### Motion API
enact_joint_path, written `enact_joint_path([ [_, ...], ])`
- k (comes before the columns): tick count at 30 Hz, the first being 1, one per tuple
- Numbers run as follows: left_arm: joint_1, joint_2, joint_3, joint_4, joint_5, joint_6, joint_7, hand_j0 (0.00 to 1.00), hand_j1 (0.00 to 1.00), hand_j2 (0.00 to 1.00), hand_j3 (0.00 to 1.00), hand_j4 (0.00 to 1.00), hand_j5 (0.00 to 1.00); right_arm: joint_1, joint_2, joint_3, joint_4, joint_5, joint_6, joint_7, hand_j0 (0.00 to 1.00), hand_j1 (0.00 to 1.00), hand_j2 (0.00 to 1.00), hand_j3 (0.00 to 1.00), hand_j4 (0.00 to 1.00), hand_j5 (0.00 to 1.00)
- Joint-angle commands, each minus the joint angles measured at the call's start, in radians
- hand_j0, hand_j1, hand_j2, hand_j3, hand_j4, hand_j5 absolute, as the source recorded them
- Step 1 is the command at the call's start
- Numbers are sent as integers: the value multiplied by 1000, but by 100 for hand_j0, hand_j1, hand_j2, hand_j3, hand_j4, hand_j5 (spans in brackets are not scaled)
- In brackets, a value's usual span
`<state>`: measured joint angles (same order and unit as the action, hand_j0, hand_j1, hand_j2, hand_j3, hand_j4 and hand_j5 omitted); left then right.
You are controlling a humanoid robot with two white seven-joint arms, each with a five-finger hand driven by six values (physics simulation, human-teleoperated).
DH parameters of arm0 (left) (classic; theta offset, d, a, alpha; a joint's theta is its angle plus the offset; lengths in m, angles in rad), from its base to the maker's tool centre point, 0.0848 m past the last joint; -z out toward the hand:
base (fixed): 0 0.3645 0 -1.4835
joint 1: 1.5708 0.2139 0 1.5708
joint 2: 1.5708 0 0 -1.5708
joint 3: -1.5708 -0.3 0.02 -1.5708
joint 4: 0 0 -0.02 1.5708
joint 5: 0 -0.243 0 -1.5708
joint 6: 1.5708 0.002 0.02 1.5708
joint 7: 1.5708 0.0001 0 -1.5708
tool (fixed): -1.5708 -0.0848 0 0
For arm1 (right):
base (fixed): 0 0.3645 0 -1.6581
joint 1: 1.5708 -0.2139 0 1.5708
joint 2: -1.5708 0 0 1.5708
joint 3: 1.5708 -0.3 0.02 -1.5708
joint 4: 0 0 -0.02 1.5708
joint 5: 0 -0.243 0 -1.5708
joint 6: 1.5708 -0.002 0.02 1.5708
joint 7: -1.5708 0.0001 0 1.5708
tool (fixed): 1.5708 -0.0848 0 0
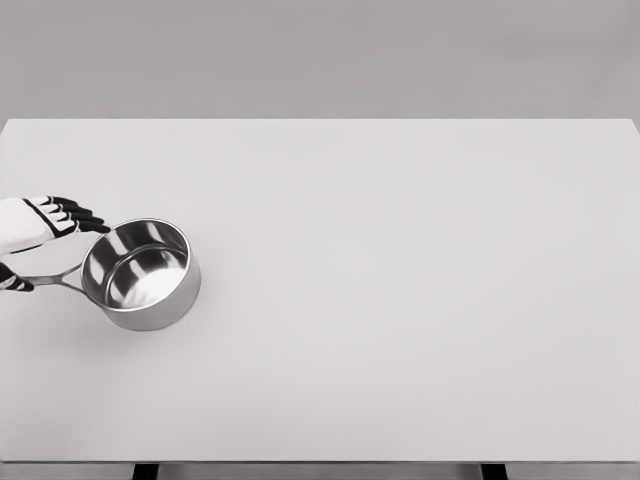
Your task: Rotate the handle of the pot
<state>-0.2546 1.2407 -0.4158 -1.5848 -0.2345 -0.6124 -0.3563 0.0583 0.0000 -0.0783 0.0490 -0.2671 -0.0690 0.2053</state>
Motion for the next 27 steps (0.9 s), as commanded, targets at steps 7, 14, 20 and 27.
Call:
enact_joint_path([
  [7, 14, -1, 2, -8, 7, 2, 0, 100, 100, 100, 100, 100, 100, 0, 0, 0, 0, 0, 0, 0, 100, 100, 100, 100, 100, 100],
  [14, 28, -7, 2, 2, 6, 2, 2, 100, 100, 100, 100, 100, 100, 0, 0, 0, 0, 0, 0, 0, 100, 100, 100, 100, 100, 100],
  [20, 29, -9, 5, 28, 6, 2, 0, 100, 100, 100, 100, 100, 100, 0, 0, 0, 0, 0, 0, 0, 100, 100, 100, 100, 100, 100],
  [27, 31, -9, 8, 54, 4, 2, 0, 100, 100, 100, 100, 100, 100, 0, 0, 0, 0, 0, 0, 0, 100, 100, 100, 100, 100, 100],
])
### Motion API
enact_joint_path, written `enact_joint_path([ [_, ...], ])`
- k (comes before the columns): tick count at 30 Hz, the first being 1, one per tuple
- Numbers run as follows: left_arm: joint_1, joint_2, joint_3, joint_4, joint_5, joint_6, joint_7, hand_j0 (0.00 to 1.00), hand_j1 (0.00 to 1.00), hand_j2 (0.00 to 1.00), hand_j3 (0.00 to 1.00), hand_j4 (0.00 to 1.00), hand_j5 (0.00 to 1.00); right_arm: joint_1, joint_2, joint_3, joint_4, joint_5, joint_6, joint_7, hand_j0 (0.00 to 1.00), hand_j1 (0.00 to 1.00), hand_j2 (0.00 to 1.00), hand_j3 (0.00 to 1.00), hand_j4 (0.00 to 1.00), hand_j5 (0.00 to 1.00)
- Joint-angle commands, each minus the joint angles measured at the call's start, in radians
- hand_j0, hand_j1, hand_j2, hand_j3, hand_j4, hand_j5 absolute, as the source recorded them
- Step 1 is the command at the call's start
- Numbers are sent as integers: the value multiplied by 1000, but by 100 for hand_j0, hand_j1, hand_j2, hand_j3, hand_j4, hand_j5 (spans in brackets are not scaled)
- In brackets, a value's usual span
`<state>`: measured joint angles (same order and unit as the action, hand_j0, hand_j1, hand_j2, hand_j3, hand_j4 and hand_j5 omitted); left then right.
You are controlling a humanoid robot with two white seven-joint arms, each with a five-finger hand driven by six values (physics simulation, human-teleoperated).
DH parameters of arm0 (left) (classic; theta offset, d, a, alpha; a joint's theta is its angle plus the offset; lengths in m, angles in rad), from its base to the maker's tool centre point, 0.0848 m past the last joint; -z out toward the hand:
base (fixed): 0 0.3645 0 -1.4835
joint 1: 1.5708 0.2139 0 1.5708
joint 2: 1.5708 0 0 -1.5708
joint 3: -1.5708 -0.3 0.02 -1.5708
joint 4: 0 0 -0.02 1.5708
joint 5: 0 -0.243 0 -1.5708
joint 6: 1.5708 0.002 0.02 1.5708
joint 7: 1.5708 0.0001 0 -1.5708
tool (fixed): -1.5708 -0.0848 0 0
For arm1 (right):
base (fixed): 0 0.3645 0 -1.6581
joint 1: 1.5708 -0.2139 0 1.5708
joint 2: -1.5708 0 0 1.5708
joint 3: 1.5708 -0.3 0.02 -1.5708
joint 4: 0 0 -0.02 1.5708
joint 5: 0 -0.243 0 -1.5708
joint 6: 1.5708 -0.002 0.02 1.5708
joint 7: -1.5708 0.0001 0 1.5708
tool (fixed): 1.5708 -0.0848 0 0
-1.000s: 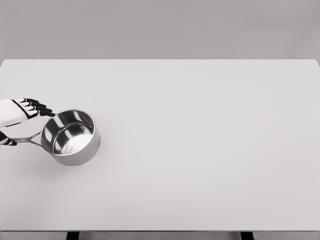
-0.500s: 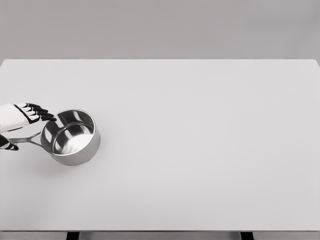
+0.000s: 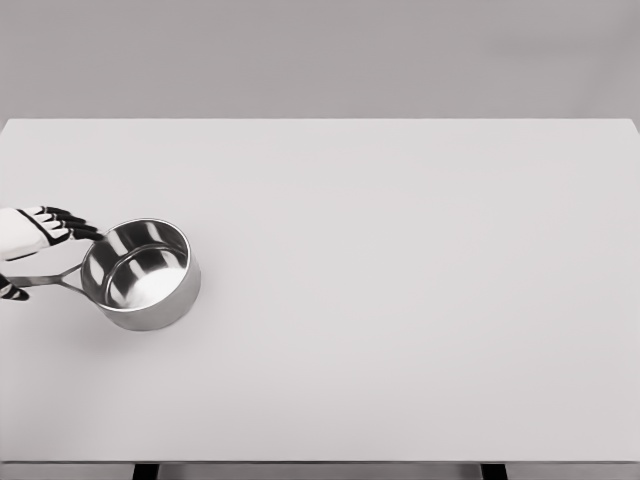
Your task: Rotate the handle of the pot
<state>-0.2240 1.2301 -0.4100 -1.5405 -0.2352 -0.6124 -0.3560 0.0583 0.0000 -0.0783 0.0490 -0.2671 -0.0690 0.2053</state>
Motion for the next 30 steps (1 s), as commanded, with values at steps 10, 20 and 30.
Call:
enact_joint_path([
  [10, 0, -1, 33, 10, 5, 2, 0, 100, 100, 100, 100, 100, 100, 0, 0, 0, 0, 0, 0, 0, 100, 100, 100, 100, 100, 100],
  [20, 0, -1, 43, 10, 5, 2, 0, 100, 100, 100, 100, 100, 100, 0, 0, 0, 0, 0, 0, 0, 100, 100, 100, 100, 100, 100],
  [30, 0, -3, 62, 19, -3, 2, -1, 100, 100, 100, 100, 100, 100, 0, 0, 0, 0, 0, 0, 0, 100, 100, 100, 100, 100, 100],
])
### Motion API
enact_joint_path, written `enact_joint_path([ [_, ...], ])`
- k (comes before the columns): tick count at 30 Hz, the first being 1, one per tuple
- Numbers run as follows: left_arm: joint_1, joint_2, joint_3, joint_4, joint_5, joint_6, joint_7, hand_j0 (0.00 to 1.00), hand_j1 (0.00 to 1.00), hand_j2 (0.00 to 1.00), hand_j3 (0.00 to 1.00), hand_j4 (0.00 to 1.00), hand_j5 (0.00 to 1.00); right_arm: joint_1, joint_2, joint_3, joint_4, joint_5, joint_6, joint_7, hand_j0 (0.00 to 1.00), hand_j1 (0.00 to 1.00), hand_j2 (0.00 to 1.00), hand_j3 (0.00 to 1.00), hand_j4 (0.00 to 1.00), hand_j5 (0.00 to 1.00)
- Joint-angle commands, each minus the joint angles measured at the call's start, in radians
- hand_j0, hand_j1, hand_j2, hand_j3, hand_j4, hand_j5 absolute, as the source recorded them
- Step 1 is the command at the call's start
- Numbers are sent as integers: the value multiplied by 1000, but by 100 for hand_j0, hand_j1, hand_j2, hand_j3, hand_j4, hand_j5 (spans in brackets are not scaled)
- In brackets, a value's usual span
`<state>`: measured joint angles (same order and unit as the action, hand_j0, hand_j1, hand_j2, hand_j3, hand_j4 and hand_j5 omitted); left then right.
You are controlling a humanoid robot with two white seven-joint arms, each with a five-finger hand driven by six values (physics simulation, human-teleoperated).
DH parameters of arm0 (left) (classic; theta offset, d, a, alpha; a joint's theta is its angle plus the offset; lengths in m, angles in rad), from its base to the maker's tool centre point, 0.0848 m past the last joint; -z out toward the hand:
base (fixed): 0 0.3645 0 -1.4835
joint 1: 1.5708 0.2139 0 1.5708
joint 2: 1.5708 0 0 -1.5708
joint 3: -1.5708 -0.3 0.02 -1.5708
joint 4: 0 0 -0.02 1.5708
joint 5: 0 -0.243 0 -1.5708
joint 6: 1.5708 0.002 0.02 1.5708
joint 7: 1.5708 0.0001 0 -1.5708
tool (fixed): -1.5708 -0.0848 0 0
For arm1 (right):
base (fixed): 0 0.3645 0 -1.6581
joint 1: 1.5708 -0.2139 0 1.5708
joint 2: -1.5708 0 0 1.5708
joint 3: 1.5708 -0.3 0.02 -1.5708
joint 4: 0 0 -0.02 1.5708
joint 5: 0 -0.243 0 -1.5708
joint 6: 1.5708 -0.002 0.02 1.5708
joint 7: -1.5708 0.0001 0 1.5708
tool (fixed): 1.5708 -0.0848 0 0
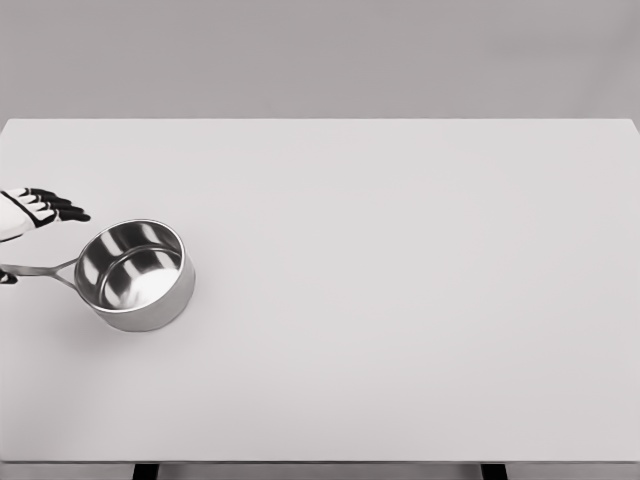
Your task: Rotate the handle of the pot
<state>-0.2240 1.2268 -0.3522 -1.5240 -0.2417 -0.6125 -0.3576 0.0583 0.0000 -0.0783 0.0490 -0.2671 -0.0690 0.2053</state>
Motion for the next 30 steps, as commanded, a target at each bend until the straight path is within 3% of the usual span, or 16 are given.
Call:
enact_joint_path([
  [1, 0, 0, 4, 2, 4, 2, 0, 100, 100, 100, 100, 100, 100, -2, 0, 0, 0, 0, 0, 0, 100, 100, 100, 100, 100, 100],
  [16, 12, 11, 4, -51, 78, 2, 3, 100, 100, 100, 100, 100, 100, 0, 0, 0, 0, 0, 0, 0, 100, 100, 100, 100, 100, 100],
  [21, 11, 14, 7, -130, 186, 2, 3, 100, 100, 100, 100, 100, 100, 0, 0, 0, 0, 0, 0, 0, 100, 100, 100, 100, 100, 100],
  [26, 11, 14, 45, -214, 277, 2, 2, 100, 100, 100, 100, 100, 100, 0, 0, 0, 0, 0, 0, 0, 100, 100, 100, 100, 100, 100],
  [30, 14, -29, 110, -257, 274, 2, 0, 100, 100, 100, 100, 100, 100, 0, 0, 0, 0, 0, 0, 0, 100, 100, 100, 100, 100, 100],
])
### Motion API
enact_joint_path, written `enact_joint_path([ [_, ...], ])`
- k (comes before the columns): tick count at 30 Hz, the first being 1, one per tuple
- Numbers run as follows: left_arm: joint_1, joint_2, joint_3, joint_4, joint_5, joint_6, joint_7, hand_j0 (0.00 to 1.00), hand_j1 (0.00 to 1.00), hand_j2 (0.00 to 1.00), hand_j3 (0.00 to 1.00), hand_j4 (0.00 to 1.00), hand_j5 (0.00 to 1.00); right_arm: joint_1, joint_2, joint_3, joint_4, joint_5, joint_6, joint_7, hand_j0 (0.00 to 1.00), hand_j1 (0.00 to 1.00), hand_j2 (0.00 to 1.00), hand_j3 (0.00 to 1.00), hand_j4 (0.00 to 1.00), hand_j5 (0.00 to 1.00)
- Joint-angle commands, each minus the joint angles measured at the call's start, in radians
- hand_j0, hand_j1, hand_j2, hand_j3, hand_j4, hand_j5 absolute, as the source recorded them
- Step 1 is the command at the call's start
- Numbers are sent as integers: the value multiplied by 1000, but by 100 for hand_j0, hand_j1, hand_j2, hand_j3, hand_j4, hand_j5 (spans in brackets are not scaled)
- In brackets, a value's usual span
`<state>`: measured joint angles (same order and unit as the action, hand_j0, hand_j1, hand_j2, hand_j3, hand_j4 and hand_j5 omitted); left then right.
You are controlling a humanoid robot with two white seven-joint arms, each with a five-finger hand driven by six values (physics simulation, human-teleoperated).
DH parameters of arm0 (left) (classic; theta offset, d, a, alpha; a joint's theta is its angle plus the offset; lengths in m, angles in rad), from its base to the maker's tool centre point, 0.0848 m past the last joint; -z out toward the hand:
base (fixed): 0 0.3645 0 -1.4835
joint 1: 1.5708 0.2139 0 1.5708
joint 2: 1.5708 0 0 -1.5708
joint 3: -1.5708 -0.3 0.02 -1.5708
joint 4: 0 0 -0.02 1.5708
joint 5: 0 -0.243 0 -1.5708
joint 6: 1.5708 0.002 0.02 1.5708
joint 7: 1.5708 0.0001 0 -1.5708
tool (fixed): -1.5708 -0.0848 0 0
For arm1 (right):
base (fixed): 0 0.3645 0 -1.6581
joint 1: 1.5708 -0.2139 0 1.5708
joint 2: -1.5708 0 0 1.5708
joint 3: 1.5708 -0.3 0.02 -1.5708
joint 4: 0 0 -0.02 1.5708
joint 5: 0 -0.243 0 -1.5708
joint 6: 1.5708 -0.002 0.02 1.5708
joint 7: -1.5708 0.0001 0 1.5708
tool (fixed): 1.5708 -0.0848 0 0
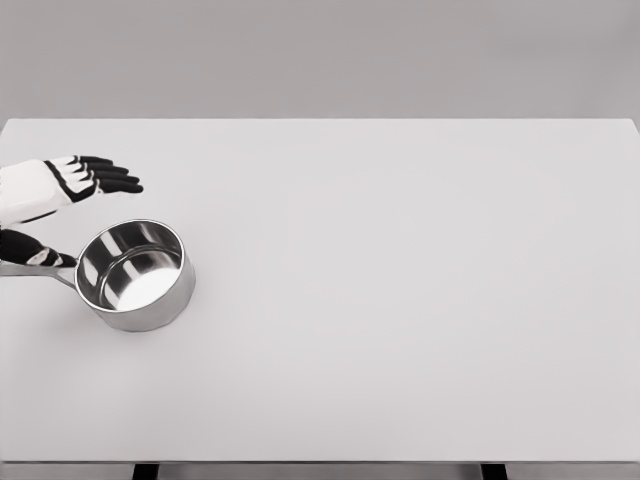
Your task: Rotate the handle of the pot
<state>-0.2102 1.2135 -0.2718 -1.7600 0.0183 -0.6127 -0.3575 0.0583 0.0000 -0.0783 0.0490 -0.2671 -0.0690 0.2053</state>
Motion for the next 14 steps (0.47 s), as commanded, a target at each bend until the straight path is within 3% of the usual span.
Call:
enact_joint_path([
  [1, -3, -52, 45, -39, 17, 2, -1, 100, 100, 100, 100, 100, 100, 0, 0, 0, 0, 0, 0, 0, 100, 100, 100, 100, 100, 100],
  [5, -5, -107, 108, -41, 17, 2, -6, 100, 100, 100, 100, 100, 100, 0, 0, 0, 0, 0, 0, 0, 100, 100, 100, 100, 100, 100],
  [14, -2, -152, 111, -41, 12, 2, -9, 100, 100, 100, 100, 100, 100, 0, 0, 0, 0, 0, 0, 0, 100, 100, 100, 100, 100, 100],
])
